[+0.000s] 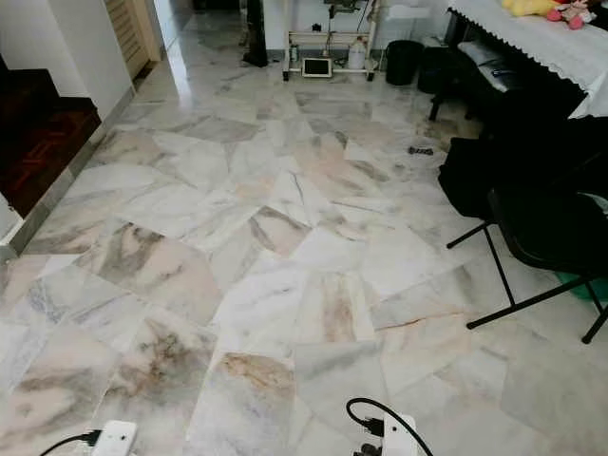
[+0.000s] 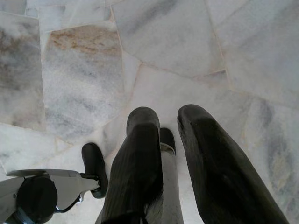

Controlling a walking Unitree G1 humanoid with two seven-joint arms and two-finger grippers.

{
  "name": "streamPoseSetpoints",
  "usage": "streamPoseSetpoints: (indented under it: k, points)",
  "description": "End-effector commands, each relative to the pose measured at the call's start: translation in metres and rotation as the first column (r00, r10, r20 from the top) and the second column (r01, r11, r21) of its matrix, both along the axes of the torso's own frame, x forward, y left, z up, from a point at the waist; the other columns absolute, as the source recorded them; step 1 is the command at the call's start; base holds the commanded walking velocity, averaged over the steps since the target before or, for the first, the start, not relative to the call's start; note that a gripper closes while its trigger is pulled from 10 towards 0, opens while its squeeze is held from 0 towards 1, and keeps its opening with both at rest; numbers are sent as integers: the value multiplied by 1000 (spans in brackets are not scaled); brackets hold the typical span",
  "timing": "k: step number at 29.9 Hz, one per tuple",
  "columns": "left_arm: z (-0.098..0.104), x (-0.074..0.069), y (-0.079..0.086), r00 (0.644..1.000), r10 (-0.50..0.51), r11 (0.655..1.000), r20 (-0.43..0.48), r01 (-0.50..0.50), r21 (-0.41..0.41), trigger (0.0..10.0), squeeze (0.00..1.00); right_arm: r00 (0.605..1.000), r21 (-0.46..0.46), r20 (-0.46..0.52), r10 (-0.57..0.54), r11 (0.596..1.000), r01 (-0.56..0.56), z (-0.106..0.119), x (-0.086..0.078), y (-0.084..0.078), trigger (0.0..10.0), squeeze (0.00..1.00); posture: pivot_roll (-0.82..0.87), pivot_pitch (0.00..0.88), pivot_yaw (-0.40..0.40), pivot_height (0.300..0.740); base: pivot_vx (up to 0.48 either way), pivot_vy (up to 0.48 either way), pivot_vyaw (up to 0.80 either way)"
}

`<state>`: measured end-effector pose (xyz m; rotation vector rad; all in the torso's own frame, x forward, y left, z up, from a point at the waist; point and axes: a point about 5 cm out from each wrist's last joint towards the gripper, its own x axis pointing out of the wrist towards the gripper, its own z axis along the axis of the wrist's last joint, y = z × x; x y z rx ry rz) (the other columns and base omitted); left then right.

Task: Setting the table

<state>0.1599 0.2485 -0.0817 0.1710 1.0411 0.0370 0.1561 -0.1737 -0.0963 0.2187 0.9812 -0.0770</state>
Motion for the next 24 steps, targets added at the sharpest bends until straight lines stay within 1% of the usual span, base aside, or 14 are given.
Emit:
streamPoseSetpoints:
  k: [1,5,8,9,11,14,16,18,20,24]
  points:
    - [-2,-3,-1,1000,-5,1000,-15,5,-8,10000,0,1000,12,10,-13,1000,13,1,3,0,10000,0,33,0,0,740,0,0,0]
    - [-1,-3,-1,1000,2,1000,-13,-2,-11,10000,0,1000,12,12,-14,1000,14,2,4,0,10000,0,37,0,-3,740,0,0,0]
    - [-2,-3,-4,1000,4,1000,-13,-4,-16,10000,0,1000,9,12,-16,1000,16,2,4,-1,10000,0,40,0,-4,740,0,0,0]
    - [-4,-3,-10,1000,1,1000,-14,-1,-19,10000,0,1000,8,13,-18,1000,18,2,5,-1,10000,0,41,1,-5,740,0,0,0]
    - [-5,-3,-11,1000,-1,1000,-15,1,-21,10000,0,1000,7,14,-18,1000,17,2,5,-1,10000,0,42,1,-5,740,0,0,0]
    - [-7,-2,-23,1000,-8,1000,-14,8,-30,10000,0,1000,6,12,-23,1000,23,2,5,-2,10000,0,45,4,-4,740,0,0,0]
    - [-8,-1,-28,1000,-11,999,-14,11,-33,10000,0,1000,5,5,-17,1000,17,2,5,-1,10000,0,45,4,-5,740,0,0,0]
    - [-9,0,-35,1000,-13,999,-10,12,-39,10000,0,1000,0,1,2,1000,-2,2,5,-1,10000,0,46,5,-4,740,0,0,-788]
    - [-9,2,-40,1000,-16,999,-9,16,-42,10000,0,1000,-1,-4,-4,1000,4,1,4,-2,10000,0,48,5,-6,740,0,0,-788]
    - [-9,4,-43,1000,-16,999,-6,16,-43,10000,0,1000,-7,-16,10,1000,-10,0,1,-2,10000,0,48,4,-7,740,0,0,-788]
